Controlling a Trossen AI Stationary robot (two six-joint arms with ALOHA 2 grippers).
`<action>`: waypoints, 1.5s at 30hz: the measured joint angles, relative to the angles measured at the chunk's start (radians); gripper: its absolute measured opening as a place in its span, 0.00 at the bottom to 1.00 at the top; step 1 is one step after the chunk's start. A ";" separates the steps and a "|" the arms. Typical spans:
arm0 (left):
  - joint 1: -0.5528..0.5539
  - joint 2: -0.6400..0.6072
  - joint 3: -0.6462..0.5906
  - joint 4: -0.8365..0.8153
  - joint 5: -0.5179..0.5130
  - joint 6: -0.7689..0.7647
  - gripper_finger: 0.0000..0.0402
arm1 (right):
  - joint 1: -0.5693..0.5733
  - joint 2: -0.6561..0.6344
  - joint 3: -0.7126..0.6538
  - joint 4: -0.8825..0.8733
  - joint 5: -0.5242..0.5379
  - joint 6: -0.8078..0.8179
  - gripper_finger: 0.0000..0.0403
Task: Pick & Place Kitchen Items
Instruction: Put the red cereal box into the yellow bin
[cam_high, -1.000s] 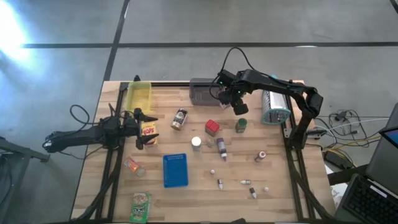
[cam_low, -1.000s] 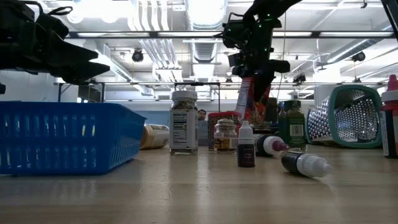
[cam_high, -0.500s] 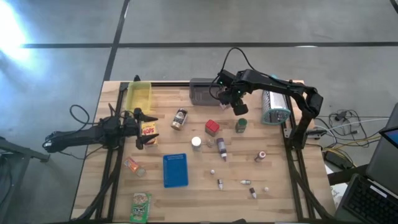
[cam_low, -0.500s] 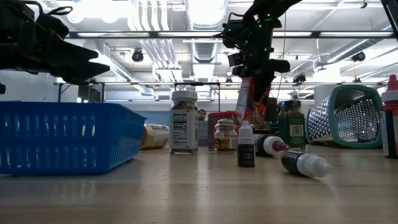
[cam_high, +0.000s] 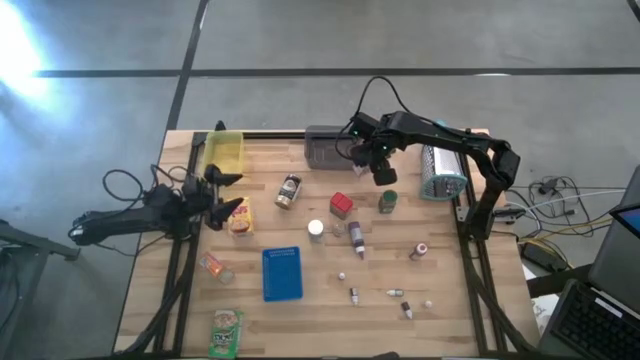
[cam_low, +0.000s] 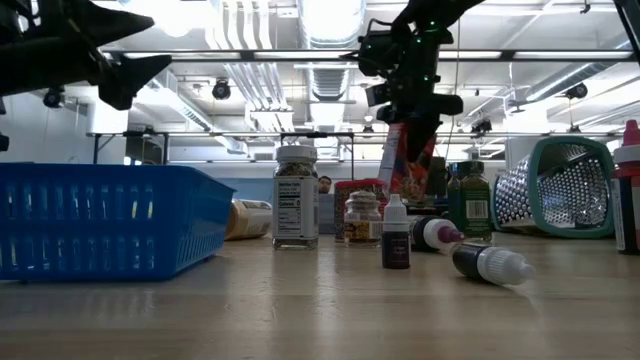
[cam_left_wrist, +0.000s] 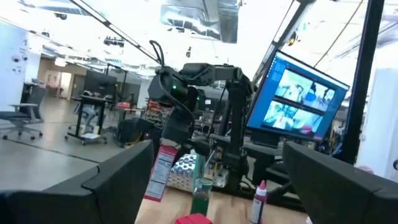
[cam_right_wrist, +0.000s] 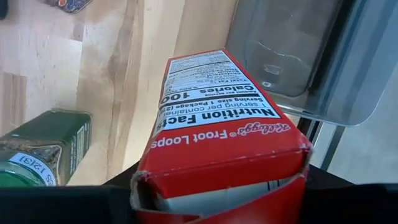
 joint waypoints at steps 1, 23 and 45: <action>0.000 0.000 0.000 -0.001 0.000 0.014 0.90 | 0.000 0.000 0.005 0.000 0.000 0.010 0.41; 0.000 0.001 0.003 0.028 0.018 -0.092 0.90 | 0.000 -0.002 0.234 -0.035 -0.186 0.111 0.36; 0.001 0.617 0.452 -0.153 0.003 0.212 0.90 | 0.022 0.001 0.236 -0.053 -0.186 0.227 0.35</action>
